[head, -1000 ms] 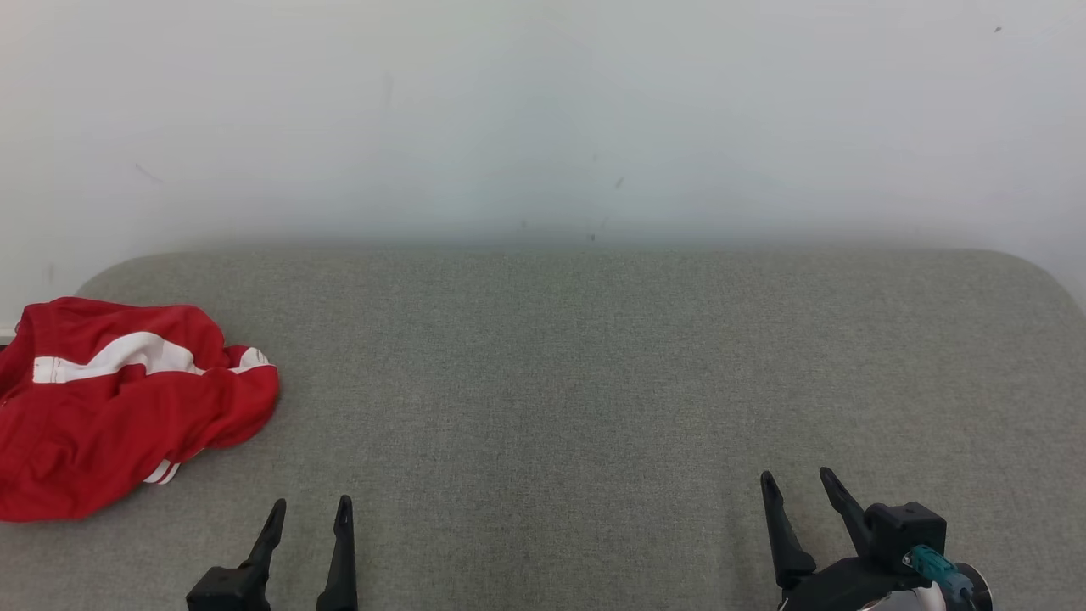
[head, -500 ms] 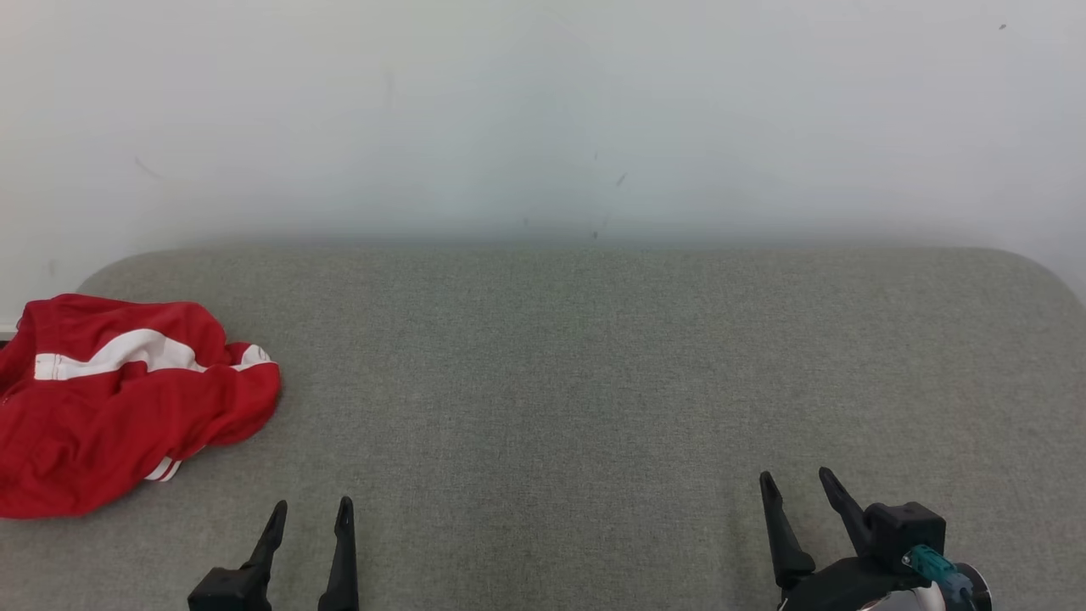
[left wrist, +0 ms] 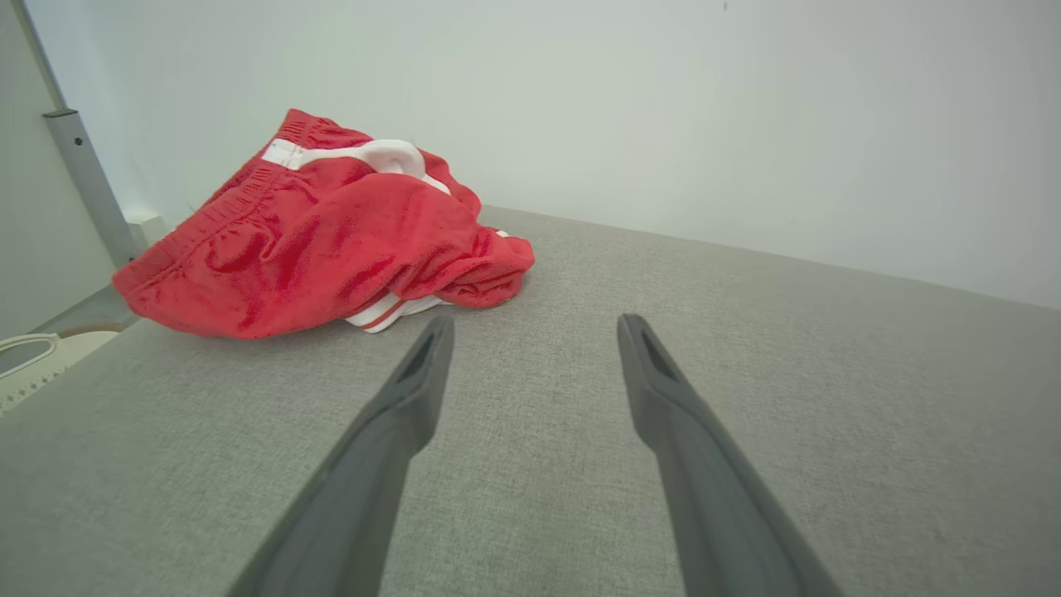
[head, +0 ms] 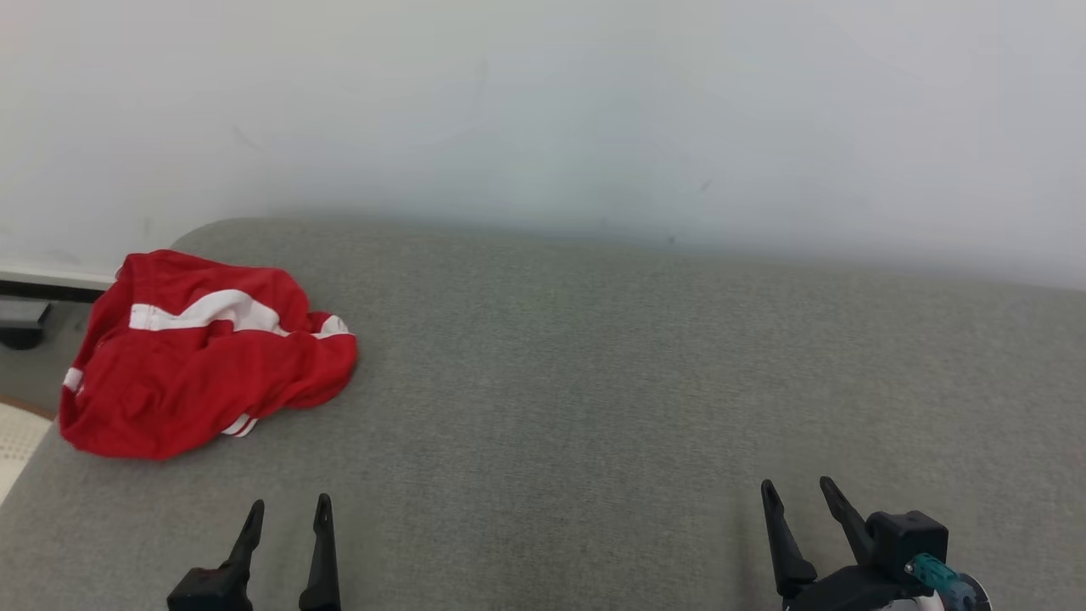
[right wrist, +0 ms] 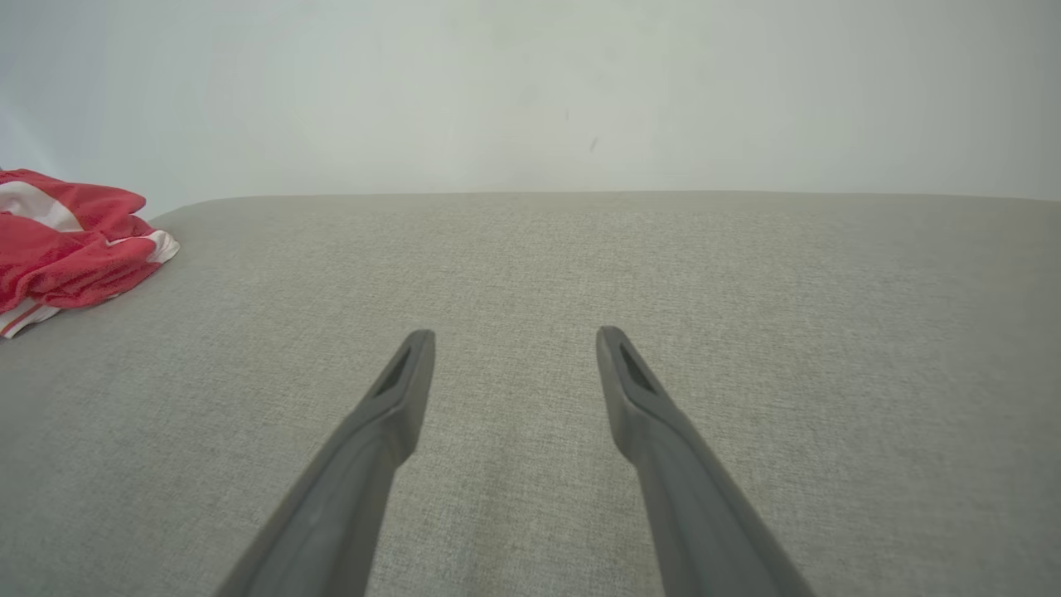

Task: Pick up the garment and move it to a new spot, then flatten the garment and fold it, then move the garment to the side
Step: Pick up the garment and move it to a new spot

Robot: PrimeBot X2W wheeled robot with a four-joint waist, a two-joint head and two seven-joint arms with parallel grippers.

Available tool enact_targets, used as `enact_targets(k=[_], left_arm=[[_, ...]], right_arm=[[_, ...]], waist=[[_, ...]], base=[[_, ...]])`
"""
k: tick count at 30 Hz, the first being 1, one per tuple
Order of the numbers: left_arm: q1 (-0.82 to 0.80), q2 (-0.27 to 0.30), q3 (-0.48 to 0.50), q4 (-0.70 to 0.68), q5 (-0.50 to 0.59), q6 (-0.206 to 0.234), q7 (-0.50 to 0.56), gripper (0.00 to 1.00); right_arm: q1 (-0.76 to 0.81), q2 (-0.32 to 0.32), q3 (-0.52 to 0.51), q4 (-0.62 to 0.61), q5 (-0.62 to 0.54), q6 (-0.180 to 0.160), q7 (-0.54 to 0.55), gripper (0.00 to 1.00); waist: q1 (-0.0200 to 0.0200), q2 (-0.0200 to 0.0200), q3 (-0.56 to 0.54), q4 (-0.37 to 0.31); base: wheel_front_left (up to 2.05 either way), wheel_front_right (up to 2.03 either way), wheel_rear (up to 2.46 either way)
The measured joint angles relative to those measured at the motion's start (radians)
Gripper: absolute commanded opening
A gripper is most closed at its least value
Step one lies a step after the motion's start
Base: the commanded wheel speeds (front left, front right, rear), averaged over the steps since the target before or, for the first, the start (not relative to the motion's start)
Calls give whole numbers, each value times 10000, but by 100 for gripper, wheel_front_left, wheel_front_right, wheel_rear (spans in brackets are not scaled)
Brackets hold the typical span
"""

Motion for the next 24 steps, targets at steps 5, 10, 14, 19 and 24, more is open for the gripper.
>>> enact_targets(k=[5,10,14,19,24], left_arm=[[32,111,104,-36,-29,46,0,100],[200,201,159,-69,-59,98,0,100],[218,278,192,-136,-102,178,2,100],[407,380,334,-334,-196,274,15,100],[657,320,610,-621,-472,445,12,100]], right_arm=[[68,-4,13,40,125,0,-75,100],[70,2,63,88,232,0,-134,100],[57,0,127,226,313,0,-221,100],[-205,-4,410,384,360,0,-253,100],[-621,4,771,596,360,0,-244,100]], waist=[[0,0,-17,770],[-1,0,-35,1651],[-1,0,-43,2381],[-2,0,-15,3221],[-2,0,229,3797]], base=[[0,0,0],[0,0,0],[0,0,0],[0,0,0],[0,0,0]])
